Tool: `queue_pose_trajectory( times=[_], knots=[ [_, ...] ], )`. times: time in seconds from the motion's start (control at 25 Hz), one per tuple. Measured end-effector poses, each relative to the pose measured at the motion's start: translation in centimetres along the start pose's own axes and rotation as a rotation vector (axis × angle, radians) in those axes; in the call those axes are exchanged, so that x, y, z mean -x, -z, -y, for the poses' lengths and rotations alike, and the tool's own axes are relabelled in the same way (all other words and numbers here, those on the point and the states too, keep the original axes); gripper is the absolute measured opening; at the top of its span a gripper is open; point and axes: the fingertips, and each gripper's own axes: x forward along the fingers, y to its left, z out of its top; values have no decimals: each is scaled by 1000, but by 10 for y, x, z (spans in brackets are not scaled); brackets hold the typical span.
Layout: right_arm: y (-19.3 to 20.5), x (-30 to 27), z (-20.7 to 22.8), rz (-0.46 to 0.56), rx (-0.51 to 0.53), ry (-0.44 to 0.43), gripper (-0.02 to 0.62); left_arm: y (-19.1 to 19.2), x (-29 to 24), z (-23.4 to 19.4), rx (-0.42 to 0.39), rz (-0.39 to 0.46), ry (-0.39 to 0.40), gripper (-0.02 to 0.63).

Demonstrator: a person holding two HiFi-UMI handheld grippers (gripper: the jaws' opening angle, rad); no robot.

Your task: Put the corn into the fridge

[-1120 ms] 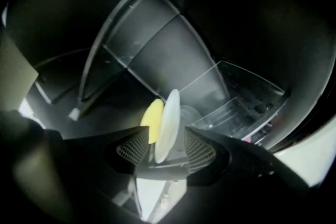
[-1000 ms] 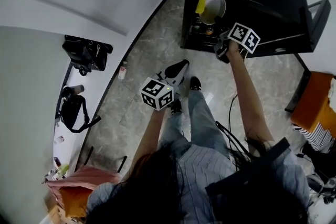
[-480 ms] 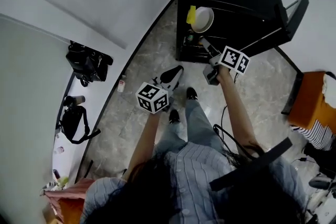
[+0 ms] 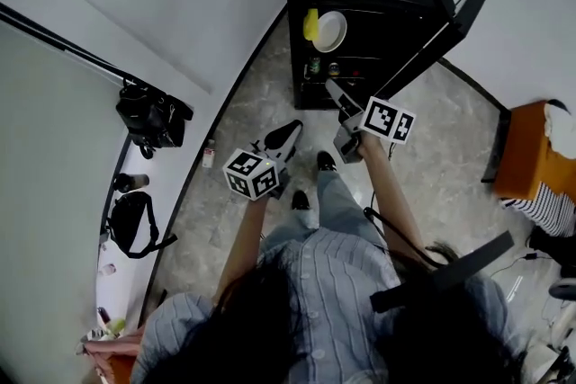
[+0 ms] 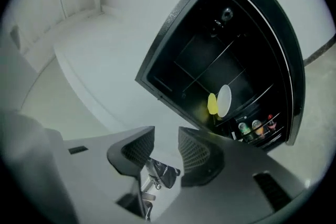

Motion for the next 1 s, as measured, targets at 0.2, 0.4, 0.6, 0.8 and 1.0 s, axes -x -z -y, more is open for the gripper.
queue_pose_trajectory(
  times=[0.2, 0.4, 0.6, 0.8, 1.0],
  knots=[
    [29, 27, -22, 12, 35, 8, 150, 1, 22, 16, -19, 3, 28, 9],
    [63, 51, -36, 2, 32, 29, 149, 5, 40, 26, -9, 17, 47, 9],
    [86, 67, -43, -23, 27, 56, 146, 16, 51, 26, 1, -3, 39, 9],
    [91, 80, -43, -50, 56, 80, 144, 17, 51, 30, 6, 2, 30, 9],
    [89, 94, -42, -53, 58, 76, 143, 12, 52, 40, 3, 12, 20, 9]
  ],
)
